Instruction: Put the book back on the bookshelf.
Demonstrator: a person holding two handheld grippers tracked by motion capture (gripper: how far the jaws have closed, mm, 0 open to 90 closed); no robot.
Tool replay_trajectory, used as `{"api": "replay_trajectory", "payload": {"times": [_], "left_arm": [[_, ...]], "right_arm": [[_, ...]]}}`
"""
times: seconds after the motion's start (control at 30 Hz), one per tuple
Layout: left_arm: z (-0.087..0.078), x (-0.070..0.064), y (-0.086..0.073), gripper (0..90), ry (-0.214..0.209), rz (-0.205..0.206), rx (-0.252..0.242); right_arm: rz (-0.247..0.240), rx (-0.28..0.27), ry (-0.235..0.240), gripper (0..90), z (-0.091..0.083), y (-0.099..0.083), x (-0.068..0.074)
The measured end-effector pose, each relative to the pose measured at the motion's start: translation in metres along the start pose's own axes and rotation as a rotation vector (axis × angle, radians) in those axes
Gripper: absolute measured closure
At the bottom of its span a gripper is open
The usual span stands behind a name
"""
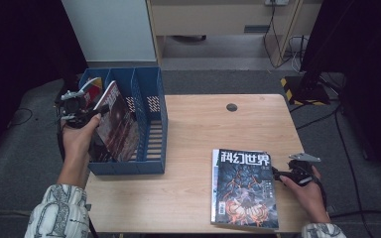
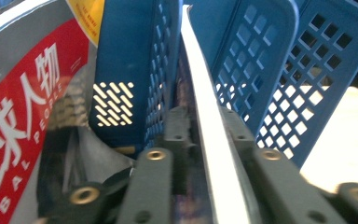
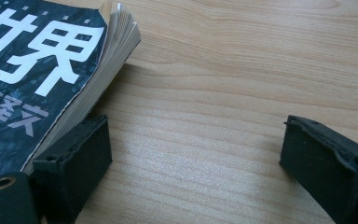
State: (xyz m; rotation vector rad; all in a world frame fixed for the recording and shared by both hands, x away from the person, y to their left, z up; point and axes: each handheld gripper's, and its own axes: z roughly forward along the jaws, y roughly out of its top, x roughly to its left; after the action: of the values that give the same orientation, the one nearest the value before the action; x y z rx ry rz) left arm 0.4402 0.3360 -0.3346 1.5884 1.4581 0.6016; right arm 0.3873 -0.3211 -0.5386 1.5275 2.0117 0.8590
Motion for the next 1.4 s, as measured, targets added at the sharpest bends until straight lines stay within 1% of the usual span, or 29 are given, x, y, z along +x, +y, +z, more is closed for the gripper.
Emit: {"api": "replay_trajectory", "payload": {"times": [0.07, 0.2, 0.27, 0.4, 0.57, 0.77, 0.93, 1.1, 1.33, 1.4], "left_arm": [[-0.002, 0.002, 0.000, 82.6, 0.004, -0.005, -0.007], [-0.004, 0.001, -0.003, 83.3, 0.002, -0.006, -0.027], [-0.005, 0.000, -0.003, 83.4, -0.002, 0.000, -0.039], [-0.007, -0.002, 0.000, 83.5, -0.008, 0.002, -0.058], [-0.008, -0.004, 0.004, 83.6, -0.006, 0.003, -0.081], [0.000, -0.006, 0.007, 83.6, 0.005, 0.011, -0.097], [0.009, -0.005, 0.007, 83.5, 0.007, -0.015, -0.133], [0.018, -0.004, 0.006, 83.6, 0.015, -0.030, -0.146], [0.024, -0.003, 0.005, 83.5, 0.028, -0.029, -0.133], [0.025, -0.001, 0.005, 83.5, 0.026, -0.035, -0.135]], "right_arm": [[0.000, 0.000, 0.000, 8.8, 0.000, 0.000, 0.000], [0.000, 0.000, 0.000, 8.8, 0.000, 0.000, 0.000], [0.001, 0.000, 0.000, 8.8, 0.000, 0.000, 0.000], [0.001, 0.000, 0.000, 8.8, 0.000, 0.000, 0.000], [0.000, 0.000, 0.000, 8.8, 0.000, 0.000, 0.000], [0.000, 0.000, 0.000, 8.8, 0.000, 0.000, 0.000], [0.000, 0.000, 0.000, 8.8, 0.000, 0.000, 0.000], [0.000, 0.000, 0.000, 8.8, 0.000, 0.000, 0.000], [0.000, 0.000, 0.000, 8.8, 0.000, 0.000, 0.000], [0.001, 0.000, 0.000, 8.8, 0.000, 0.000, 0.000]]}}
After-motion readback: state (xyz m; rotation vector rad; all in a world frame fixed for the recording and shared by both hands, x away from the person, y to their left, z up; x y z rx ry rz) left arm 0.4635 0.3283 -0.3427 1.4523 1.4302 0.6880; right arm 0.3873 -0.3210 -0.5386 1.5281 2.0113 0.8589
